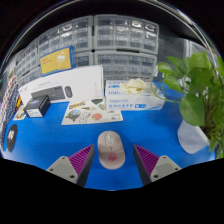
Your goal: Arrange mouse
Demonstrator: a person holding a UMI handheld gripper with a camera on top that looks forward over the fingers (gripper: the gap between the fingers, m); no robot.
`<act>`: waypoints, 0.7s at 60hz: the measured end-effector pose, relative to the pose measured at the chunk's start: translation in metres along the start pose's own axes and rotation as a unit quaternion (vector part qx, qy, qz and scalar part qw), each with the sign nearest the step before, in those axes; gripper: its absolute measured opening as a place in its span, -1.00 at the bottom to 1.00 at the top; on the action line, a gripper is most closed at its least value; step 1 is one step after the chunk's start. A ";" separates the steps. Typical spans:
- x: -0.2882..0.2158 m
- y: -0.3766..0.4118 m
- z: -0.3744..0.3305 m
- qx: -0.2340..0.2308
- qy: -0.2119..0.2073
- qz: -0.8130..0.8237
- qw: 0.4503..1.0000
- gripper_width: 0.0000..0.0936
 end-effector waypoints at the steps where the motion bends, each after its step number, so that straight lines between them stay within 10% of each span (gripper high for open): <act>1: -0.001 0.000 0.003 -0.001 0.001 -0.002 1.000 0.63; 29: 0.004 0.005 0.022 0.007 0.030 0.005 1.000 -0.35; 42: -0.047 0.032 0.003 0.058 0.008 -0.003 0.998 -0.35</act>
Point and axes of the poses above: the point between the fingertips, and its own axes, seen from behind it with the camera up: y to the left, x down, z forward, the way the camera looks, the point moved 1 cm from there along -z, backward, against the way the camera looks, and after that the axes turned 14 degrees about -y, right-handed, at the moved point
